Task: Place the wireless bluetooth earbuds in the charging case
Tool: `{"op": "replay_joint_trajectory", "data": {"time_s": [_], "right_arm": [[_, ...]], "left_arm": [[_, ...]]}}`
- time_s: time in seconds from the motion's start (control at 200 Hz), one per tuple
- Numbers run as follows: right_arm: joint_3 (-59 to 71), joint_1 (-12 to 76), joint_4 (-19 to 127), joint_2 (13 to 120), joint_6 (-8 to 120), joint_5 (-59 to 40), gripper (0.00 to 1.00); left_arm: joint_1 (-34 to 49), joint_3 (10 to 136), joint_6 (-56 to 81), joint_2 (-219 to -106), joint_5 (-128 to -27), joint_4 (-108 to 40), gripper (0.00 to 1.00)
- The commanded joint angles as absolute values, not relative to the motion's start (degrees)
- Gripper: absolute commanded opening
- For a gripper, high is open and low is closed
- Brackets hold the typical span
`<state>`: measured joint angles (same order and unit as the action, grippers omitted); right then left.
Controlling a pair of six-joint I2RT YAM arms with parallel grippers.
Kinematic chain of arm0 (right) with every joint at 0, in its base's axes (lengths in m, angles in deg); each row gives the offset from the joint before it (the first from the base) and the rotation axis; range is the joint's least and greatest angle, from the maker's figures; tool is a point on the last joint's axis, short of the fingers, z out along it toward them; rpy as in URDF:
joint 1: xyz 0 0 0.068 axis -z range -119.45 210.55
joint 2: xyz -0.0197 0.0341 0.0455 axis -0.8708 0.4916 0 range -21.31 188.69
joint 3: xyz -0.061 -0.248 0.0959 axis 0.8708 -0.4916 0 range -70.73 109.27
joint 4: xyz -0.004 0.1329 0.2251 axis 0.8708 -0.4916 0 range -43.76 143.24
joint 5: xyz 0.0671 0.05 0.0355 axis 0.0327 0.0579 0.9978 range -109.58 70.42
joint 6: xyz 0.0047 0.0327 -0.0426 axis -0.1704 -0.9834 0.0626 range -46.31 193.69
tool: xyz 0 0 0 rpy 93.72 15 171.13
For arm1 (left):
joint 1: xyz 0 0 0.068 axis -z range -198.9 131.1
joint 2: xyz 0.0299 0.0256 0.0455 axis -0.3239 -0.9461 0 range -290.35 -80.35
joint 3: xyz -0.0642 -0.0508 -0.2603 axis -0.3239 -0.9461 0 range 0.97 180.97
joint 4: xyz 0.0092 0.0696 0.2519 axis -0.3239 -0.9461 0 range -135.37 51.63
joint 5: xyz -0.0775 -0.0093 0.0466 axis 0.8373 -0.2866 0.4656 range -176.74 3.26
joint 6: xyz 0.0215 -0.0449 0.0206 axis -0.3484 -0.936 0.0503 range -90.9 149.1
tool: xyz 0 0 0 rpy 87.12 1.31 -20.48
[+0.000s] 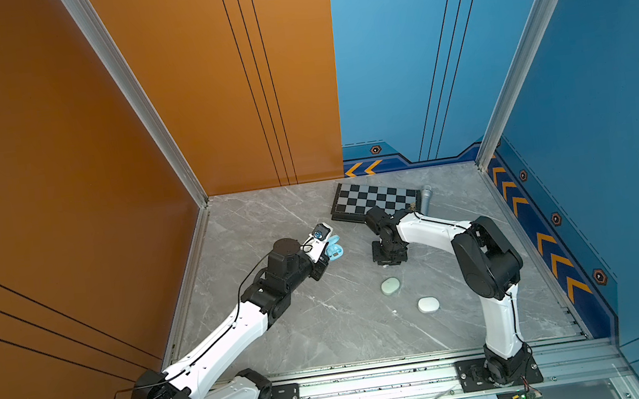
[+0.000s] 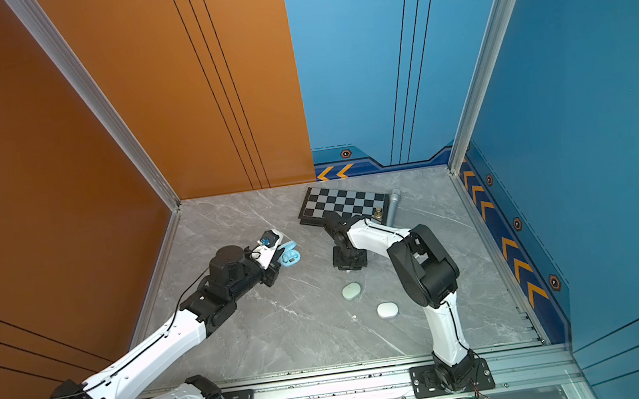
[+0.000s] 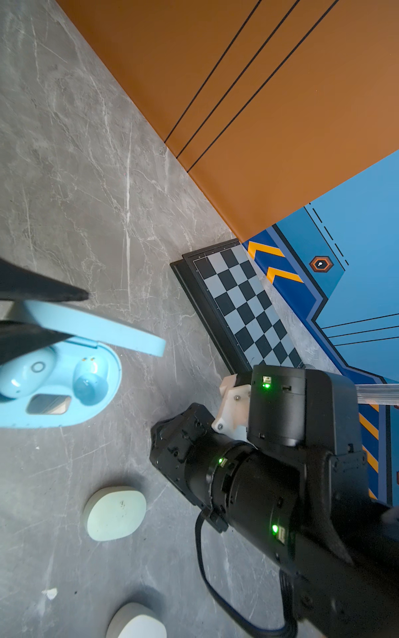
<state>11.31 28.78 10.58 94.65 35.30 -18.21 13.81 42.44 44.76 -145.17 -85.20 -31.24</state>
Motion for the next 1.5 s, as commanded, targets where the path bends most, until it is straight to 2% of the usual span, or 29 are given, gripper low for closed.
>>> {"op": "replay_joint_trajectory", "data": {"time_s": [0.0,0.35,0.485,0.671,0.901,1.016,1.206,1.497], "right_arm": [[11.70,29.70,9.71,97.17,36.14,-19.80,0.29],[11.95,30.23,9.71,97.17,36.35,-20.11,0.24],[11.91,30.23,9.64,97.10,36.43,-20.02,0.20],[12.07,30.31,9.69,96.48,36.52,-19.37,0.07],[13.44,30.75,9.11,93.29,37.59,-18.04,0.05],[14.42,30.93,8.90,90.00,39.72,-14.61,0.05],[15.22,31.63,8.66,83.92,42.63,-2.24,0.05],[17.26,31.51,4.65,77.04,44.16,7.22,0.06]], "left_arm": [[14.33,42.06,45.36,-144.07,-85.06,-29.62,0.00],[14.33,41.80,45.43,-144.04,-85.25,-29.69,0.00],[14.33,42.02,45.36,-144.22,-85.03,-29.62,0.00],[14.41,42.32,45.36,-144.94,-84.39,-29.60,0.00],[15.11,41.90,45.69,-147.65,-82.06,-28.36,0.00],[15.29,40.61,46.49,-149.60,-77.92,-23.38,0.00],[15.30,41.42,46.26,-153.02,-69.90,-18.57,0.00],[15.37,42.98,46.41,-154.64,-68.56,-17.90,0.00]]}}
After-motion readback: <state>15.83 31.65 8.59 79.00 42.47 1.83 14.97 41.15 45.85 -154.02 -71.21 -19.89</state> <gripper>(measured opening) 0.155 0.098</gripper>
